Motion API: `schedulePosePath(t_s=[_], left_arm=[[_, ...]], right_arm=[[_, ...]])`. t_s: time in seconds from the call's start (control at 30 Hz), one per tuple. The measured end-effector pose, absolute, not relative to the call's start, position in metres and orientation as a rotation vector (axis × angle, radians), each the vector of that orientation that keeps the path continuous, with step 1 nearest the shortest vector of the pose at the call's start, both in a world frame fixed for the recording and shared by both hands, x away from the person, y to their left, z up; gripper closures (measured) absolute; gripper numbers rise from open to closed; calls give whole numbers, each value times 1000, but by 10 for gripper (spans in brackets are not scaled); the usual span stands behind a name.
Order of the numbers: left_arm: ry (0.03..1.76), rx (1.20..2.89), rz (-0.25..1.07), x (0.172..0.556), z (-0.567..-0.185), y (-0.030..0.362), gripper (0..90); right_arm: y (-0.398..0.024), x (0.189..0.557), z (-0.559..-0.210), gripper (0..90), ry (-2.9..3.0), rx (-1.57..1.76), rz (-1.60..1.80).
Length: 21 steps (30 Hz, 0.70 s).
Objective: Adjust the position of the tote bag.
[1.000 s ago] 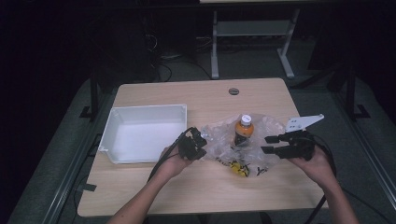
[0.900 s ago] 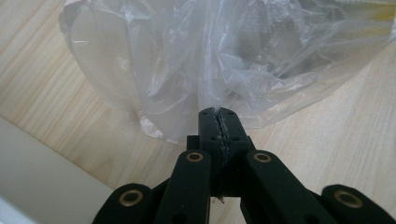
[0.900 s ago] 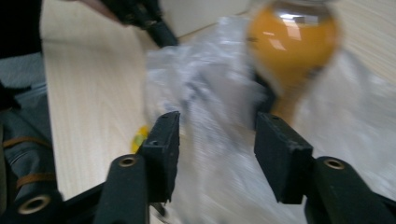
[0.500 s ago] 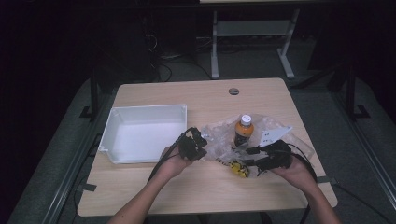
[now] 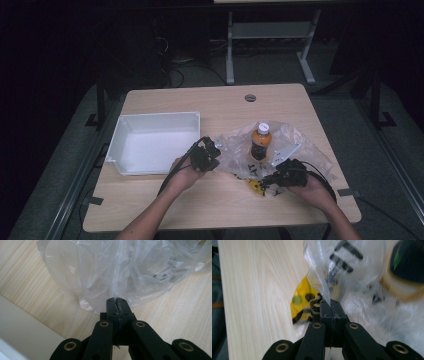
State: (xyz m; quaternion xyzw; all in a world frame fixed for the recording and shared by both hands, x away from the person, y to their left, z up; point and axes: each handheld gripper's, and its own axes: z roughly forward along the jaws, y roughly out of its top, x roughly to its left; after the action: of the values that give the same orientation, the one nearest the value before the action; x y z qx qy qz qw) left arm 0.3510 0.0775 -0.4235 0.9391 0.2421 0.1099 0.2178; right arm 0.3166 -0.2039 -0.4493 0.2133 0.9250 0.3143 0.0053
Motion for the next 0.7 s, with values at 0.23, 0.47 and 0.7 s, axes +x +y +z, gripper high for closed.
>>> schedulePosePath(t_s=[0.23,0.47,0.7], left_arm=[[665,2614,296,351,-427,74,900],[655,2619,293,349,-430,71,900],[666,2616,298,348,-432,68,900]], right_arm=[[-221,310,-452,900,2885,734,1005],[-227,307,-457,900,2893,760,986],[-232,306,-455,815,2897,773,1029]])
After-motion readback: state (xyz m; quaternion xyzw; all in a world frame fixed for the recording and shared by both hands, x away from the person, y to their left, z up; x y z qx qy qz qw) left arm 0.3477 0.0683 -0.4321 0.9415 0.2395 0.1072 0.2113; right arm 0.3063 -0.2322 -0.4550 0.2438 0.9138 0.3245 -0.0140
